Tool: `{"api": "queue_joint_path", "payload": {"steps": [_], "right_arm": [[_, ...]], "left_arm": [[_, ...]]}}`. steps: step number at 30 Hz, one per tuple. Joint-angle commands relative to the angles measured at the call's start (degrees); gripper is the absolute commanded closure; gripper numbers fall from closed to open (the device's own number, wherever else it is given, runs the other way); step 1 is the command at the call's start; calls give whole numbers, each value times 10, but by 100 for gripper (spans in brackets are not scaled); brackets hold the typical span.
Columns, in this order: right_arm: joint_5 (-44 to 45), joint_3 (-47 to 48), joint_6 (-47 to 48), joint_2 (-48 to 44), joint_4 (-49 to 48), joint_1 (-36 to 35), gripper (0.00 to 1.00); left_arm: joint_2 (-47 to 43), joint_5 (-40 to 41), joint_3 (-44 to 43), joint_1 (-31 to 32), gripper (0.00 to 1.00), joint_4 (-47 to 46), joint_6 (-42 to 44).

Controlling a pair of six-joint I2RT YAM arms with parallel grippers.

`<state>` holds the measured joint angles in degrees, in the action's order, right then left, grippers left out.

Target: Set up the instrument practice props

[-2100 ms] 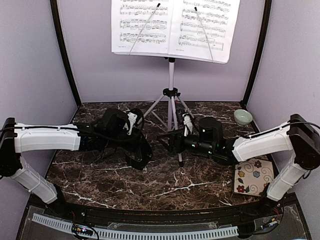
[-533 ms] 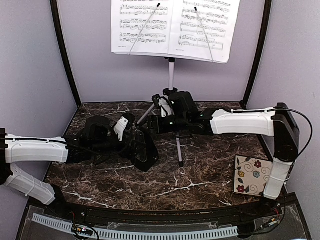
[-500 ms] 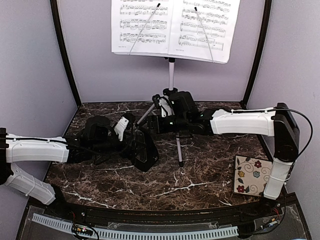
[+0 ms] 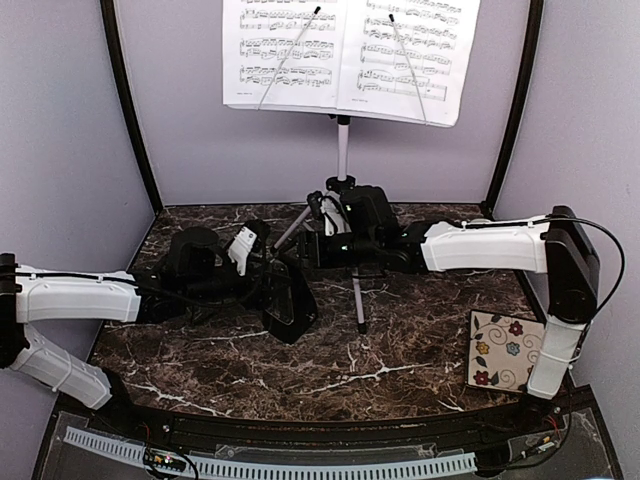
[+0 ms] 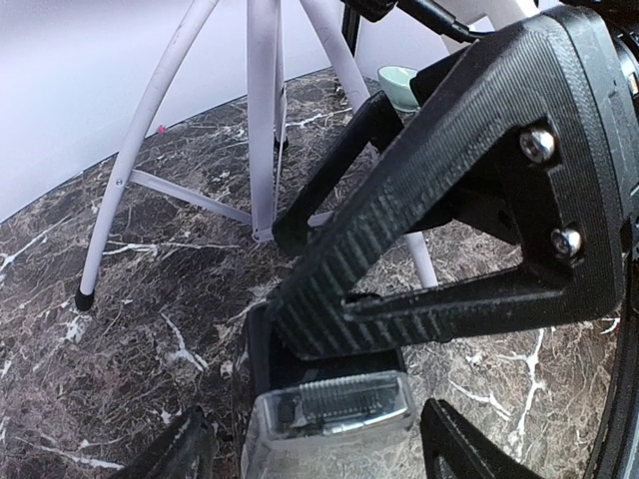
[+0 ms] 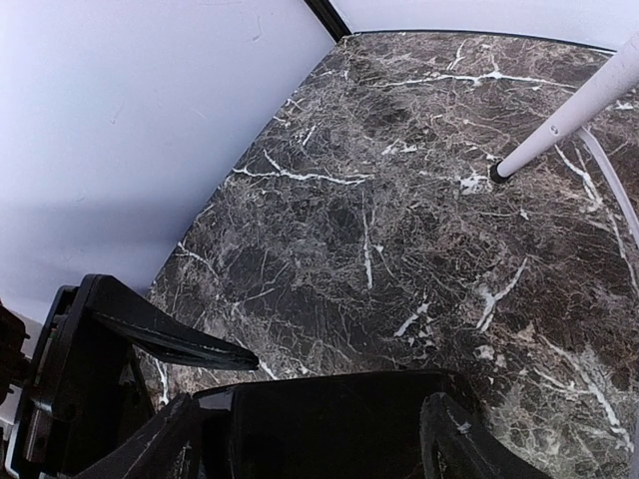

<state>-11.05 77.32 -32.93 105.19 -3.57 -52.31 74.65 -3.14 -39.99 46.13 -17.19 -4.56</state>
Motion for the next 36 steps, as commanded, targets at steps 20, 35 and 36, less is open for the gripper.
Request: {"api": "queue_joint_path", "payload": {"steps": [20, 35, 36], "right_arm": [[56, -63, 59, 18, 56, 5, 29], [81, -98, 103, 28, 75, 5, 31], [81, -101, 105, 28, 76, 5, 31]], "left_arm": [[-40, -28, 23, -7, 80, -28, 24], [-79, -43, 55, -7, 90, -22, 33], [-77, -43, 55, -7, 91, -22, 33]]}}
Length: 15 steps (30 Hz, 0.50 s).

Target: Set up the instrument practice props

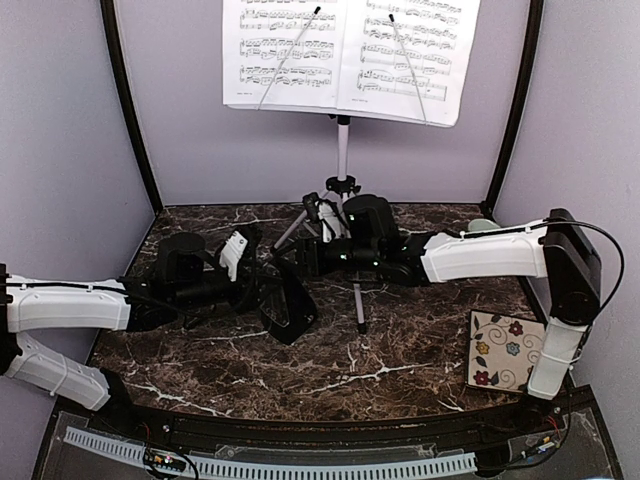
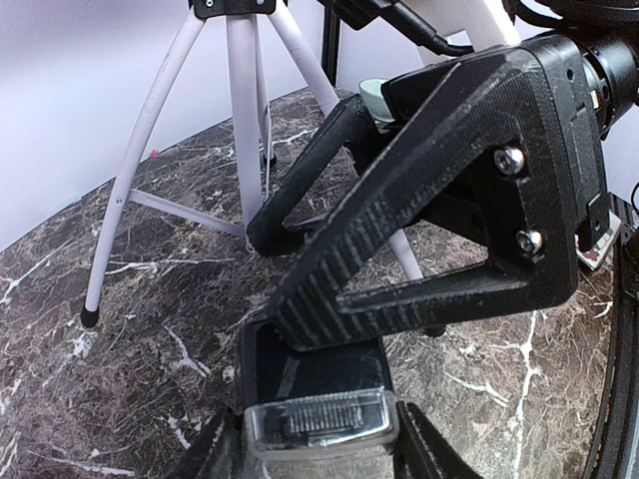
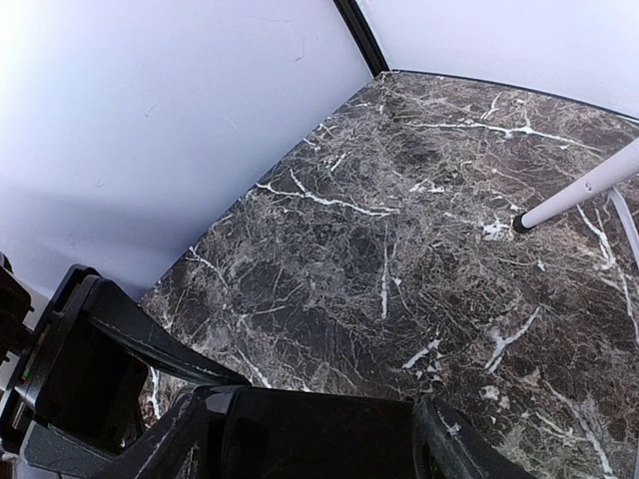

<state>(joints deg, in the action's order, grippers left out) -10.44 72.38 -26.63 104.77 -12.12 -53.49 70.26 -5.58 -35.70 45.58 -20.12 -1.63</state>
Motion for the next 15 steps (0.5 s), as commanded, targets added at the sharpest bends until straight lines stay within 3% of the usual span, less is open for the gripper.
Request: {"api": "queue_joint_path", "payload": {"steps": [1, 15], "right_arm": [[75, -53, 44, 31, 162, 16, 31], [-19, -34, 36, 17, 126, 15, 24]], "left_arm": [[-31, -18, 12, -1, 91, 7, 4], [33, -11, -19, -1, 92, -16, 4]]}}
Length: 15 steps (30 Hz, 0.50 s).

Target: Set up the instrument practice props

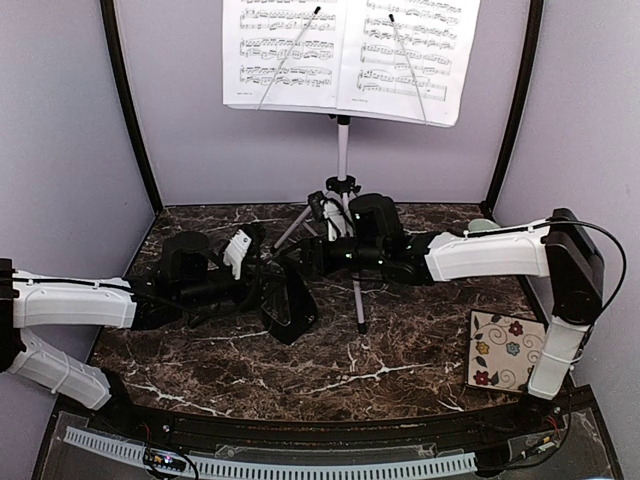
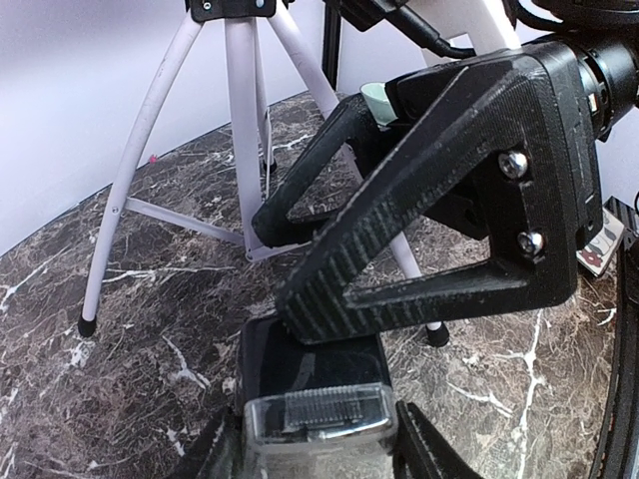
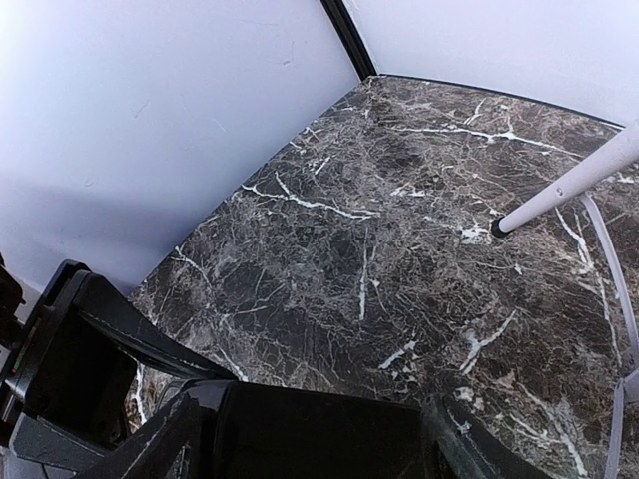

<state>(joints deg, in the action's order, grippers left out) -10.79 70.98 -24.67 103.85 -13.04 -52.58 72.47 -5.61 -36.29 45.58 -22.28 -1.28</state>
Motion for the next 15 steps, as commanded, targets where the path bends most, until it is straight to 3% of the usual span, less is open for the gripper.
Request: {"api": "queue_joint_path", "payload": {"steps": [1, 9, 15], "right_arm": [[-20, -18, 13, 25, 134, 5, 24], [-3, -30, 22, 42, 153, 5, 24], [33, -61, 40, 49, 172, 5, 25]], "left_arm": [[14, -11, -16, -1, 92, 4, 1], [14, -20, -18, -1, 91, -5, -9], [-7, -20, -15, -1, 75, 6, -15]]}}
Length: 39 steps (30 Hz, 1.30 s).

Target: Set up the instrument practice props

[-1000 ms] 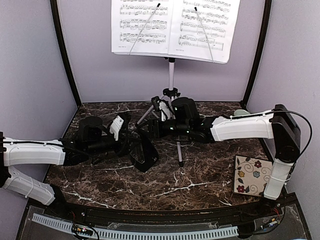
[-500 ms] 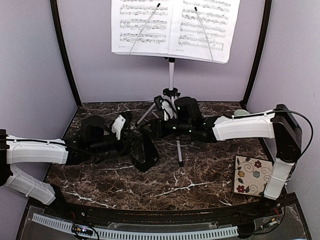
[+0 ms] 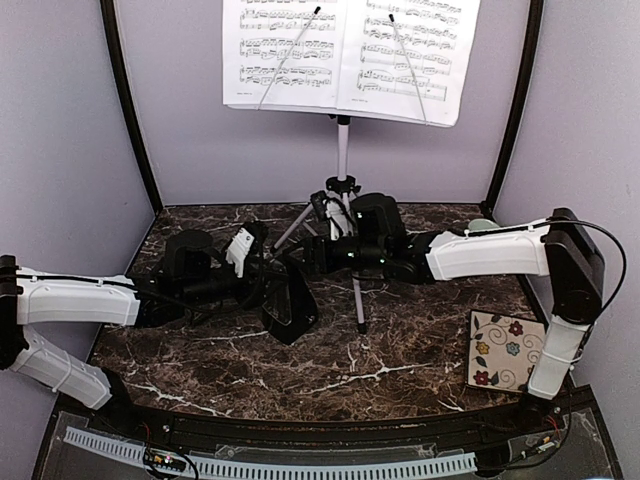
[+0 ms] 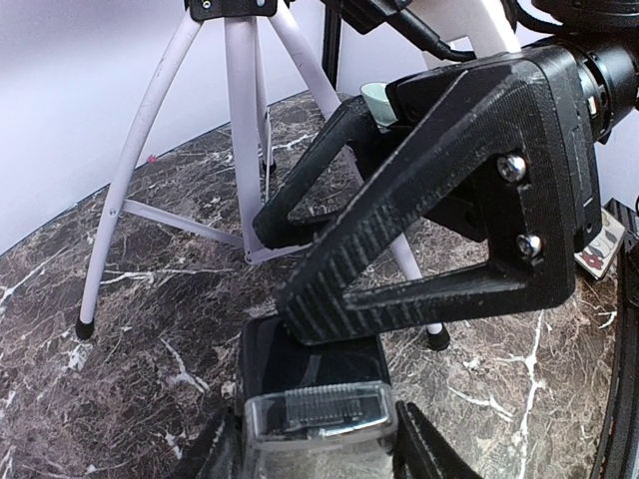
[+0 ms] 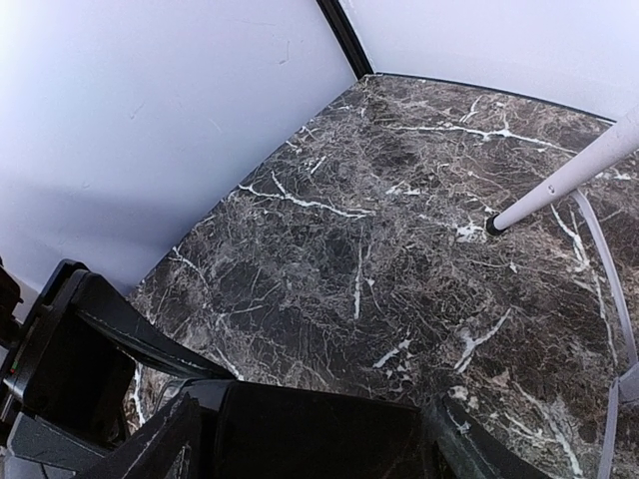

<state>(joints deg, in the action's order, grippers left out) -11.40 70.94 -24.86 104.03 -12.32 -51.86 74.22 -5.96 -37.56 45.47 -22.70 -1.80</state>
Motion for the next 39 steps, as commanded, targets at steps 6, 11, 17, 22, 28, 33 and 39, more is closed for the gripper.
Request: {"api": "queue_joint_path", "payload": {"steps": [6, 11, 17, 22, 28, 33, 39], "right_arm": [[44, -60, 56, 49, 171, -2, 25], [47, -53, 61, 57, 180, -3, 25], [55, -53, 67, 59, 186, -5, 25], [58, -53, 69, 60, 187, -7, 25], [59, -53, 70, 59, 189, -9, 25], [61, -53, 69, 60, 189, -11, 25], [70, -53, 70, 64, 195, -12, 25]], "left_arm": [[-13, -3, -23, 0, 64, 18, -7], [-15, 4, -29, 0, 55, 20, -12], [-22, 15, -28, 0, 51, 25, -14], [-18, 17, -30, 0, 40, 18, -25], [-17, 17, -38, 0, 37, 19, -22], [-14, 3, -44, 0, 45, 26, -17], [-33, 8, -22, 0, 61, 36, -19]]}}
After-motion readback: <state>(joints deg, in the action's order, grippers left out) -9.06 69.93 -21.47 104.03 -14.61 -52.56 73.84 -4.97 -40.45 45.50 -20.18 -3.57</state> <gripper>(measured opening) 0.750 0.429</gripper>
